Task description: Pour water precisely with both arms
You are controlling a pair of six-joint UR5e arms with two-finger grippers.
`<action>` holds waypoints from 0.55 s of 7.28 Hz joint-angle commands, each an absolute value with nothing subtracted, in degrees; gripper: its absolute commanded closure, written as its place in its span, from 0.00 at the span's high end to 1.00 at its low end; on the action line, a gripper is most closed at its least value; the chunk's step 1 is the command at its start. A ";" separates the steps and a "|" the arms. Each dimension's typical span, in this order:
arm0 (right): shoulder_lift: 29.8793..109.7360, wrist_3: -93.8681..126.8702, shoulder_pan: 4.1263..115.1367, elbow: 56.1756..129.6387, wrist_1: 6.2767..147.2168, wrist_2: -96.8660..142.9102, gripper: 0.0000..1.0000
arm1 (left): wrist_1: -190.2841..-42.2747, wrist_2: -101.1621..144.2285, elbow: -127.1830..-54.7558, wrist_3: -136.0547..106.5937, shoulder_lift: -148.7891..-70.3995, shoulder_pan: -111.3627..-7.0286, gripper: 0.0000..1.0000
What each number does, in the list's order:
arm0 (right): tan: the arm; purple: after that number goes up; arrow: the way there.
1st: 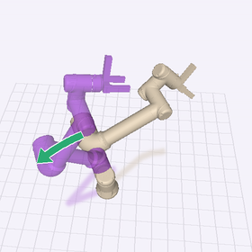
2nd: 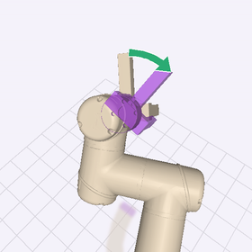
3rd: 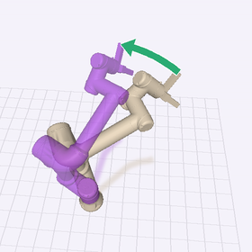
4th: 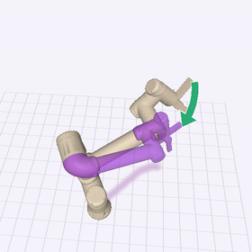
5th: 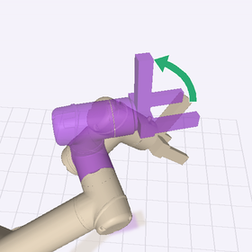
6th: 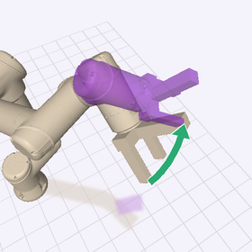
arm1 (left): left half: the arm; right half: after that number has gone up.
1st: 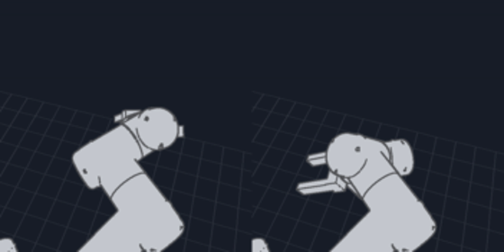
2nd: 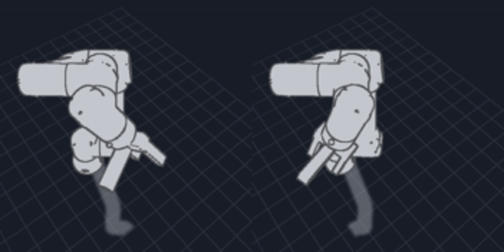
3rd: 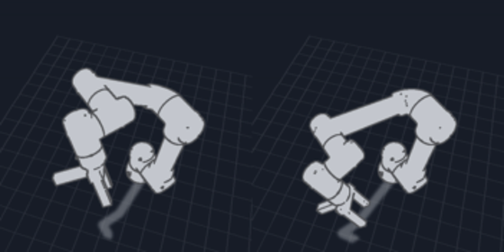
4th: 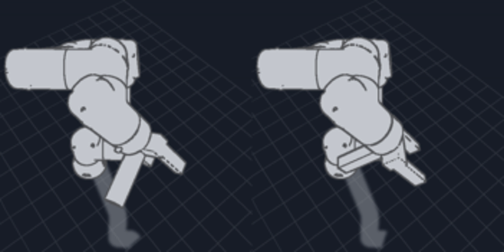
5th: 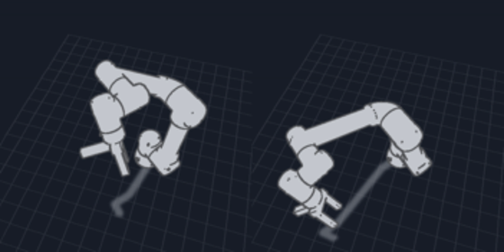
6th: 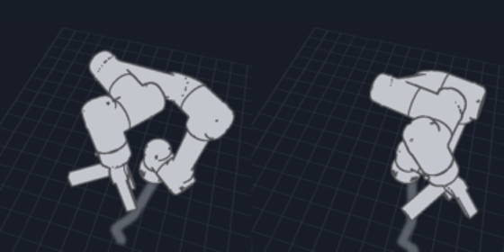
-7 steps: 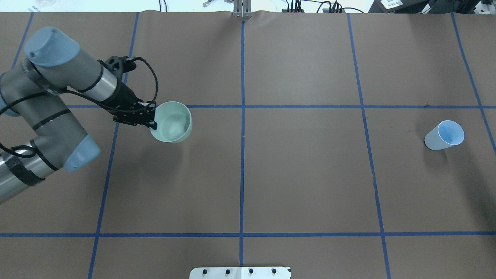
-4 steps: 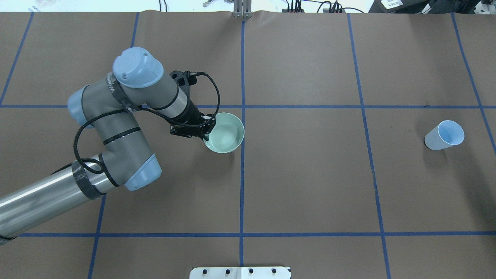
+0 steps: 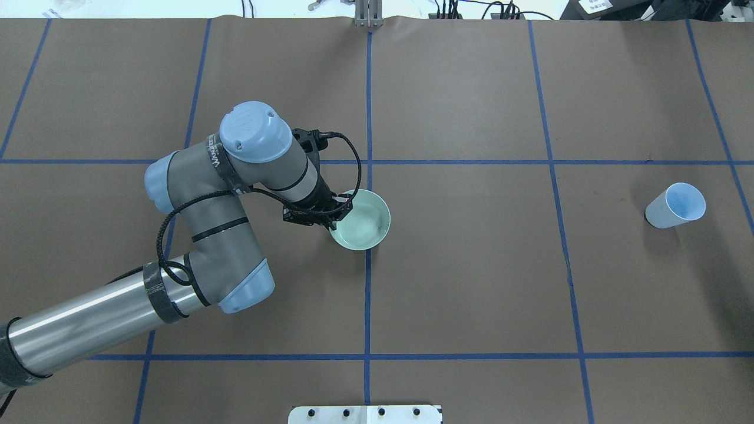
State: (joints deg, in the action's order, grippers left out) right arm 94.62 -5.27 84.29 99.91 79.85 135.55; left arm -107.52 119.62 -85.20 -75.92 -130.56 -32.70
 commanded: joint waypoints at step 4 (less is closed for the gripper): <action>94.66 -5.27 84.29 99.58 79.63 135.53 1.00 | -107.93 119.01 -84.55 -75.94 -131.22 -31.91 0.84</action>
State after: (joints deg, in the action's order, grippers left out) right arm 94.65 -5.28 84.29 99.72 79.63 135.53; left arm -107.78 119.39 -84.58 -75.94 -131.17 -32.06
